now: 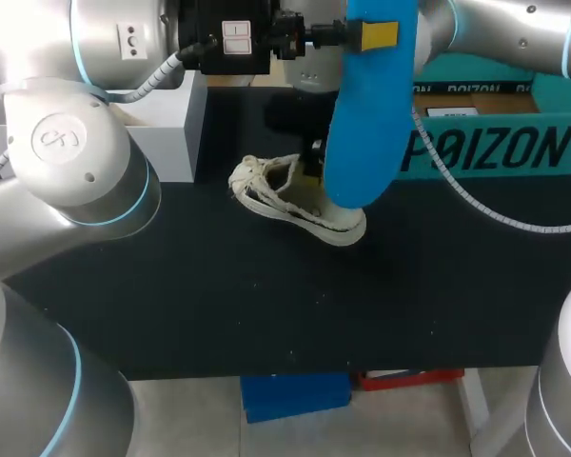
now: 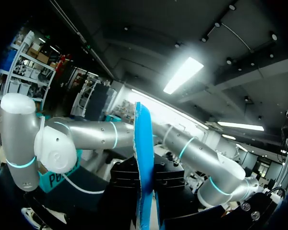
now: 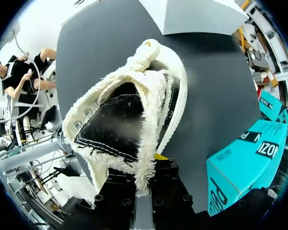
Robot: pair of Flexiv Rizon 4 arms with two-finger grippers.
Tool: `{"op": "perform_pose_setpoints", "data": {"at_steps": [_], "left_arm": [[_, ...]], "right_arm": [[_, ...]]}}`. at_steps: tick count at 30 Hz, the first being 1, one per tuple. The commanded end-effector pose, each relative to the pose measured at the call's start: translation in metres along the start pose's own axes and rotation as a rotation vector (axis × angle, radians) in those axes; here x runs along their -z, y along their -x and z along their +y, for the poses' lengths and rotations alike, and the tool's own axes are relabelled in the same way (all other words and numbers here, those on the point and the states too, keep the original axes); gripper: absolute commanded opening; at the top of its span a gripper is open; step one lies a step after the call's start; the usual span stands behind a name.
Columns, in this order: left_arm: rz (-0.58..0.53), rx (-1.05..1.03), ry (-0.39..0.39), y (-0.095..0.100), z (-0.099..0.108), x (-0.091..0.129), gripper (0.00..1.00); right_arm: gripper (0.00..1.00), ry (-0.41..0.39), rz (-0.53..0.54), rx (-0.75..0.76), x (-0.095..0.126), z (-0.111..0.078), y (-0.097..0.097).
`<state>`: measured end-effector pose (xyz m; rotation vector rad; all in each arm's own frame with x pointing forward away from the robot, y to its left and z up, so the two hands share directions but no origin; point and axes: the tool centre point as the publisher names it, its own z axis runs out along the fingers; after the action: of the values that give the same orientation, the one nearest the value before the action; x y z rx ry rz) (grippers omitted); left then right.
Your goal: Take the shoe out of the shoebox, open the shoe tongue, remove and reinsert the insole, then place the shoe into the shoebox
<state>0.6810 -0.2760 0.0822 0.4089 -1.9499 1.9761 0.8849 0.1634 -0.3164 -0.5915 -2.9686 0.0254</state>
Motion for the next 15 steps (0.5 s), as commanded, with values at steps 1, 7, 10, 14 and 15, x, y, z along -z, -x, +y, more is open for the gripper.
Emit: {"op": "perform_pose_setpoints", "data": {"at_steps": [1,7,10,14,15], "left_arm": [[-0.004,0.0,0.0,-0.0008,0.0012,-0.0005,0.0],[-0.004,0.0,0.0,-0.0008,0.0012,-0.0005,0.0],[-0.004,0.0,0.0,-0.0008,0.0012,-0.0005,0.0],[-0.004,0.0,0.0,-0.0008,0.0012,-0.0005,0.0],[-0.004,0.0,0.0,-0.0008,0.0012,-0.0005,0.0]], "right_arm": [[0.0,0.18,0.032,-0.631,0.0087,-0.0227,-0.0045],[0.0,0.242,-0.02,-0.842,0.0047,-0.027,-0.0087],[0.0,0.254,-0.034,-0.887,0.0038,-0.0256,-0.0109],[0.0,0.261,-0.05,-0.942,0.0012,-0.0235,-0.0103],[0.0,0.264,-0.084,-0.952,0.0008,-0.0234,-0.0095]]}}
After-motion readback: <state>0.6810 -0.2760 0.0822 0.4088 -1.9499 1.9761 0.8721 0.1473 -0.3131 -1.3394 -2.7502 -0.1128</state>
